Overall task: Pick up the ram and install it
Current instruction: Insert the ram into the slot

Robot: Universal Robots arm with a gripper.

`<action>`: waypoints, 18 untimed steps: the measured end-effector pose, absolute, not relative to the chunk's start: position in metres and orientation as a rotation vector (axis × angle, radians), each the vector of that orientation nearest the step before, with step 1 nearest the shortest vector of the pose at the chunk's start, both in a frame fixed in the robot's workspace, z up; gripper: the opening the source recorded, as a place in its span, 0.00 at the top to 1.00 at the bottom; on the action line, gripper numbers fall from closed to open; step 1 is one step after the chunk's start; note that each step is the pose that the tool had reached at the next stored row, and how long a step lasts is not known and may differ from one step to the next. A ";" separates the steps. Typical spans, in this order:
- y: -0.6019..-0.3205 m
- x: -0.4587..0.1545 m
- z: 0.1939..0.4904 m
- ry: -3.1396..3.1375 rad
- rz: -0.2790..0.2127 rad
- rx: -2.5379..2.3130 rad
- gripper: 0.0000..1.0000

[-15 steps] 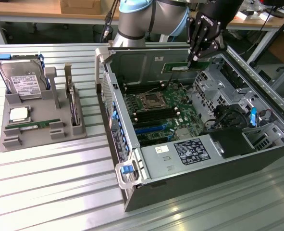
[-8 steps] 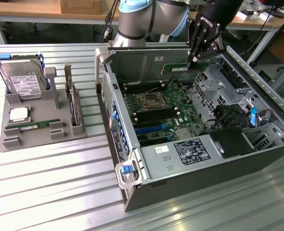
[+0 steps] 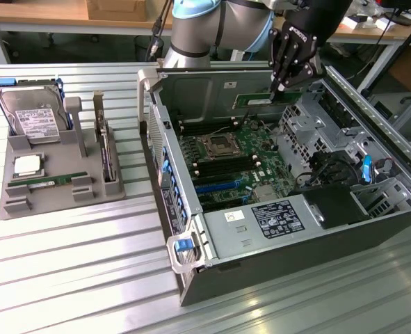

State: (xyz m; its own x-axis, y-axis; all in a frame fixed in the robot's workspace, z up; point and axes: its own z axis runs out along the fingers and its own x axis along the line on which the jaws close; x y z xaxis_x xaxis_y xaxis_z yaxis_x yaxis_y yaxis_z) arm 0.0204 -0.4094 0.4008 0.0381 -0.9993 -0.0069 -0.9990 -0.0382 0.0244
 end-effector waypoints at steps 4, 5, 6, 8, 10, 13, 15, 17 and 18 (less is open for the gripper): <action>-0.409 0.020 0.399 -2.170 -0.034 2.254 0.87; -0.409 0.020 0.398 -2.170 -0.034 2.254 0.87; -0.409 0.020 0.398 -2.170 -0.034 2.254 0.87; -0.409 0.020 0.397 -2.170 -0.034 2.254 0.87; -0.409 0.020 0.397 -2.170 -0.034 2.254 0.87; -0.409 0.020 0.396 -2.170 -0.034 2.254 0.87; -0.409 0.020 0.395 -2.170 -0.034 2.254 0.87; -0.409 0.020 0.394 -2.169 -0.034 2.254 0.87; -0.409 0.020 0.394 -2.169 -0.034 2.254 0.87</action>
State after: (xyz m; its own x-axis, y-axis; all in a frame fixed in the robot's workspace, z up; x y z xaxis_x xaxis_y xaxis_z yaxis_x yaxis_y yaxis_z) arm 0.0204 -0.4094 0.3939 0.0380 -0.9993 -0.0063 -0.9990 -0.0382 0.0244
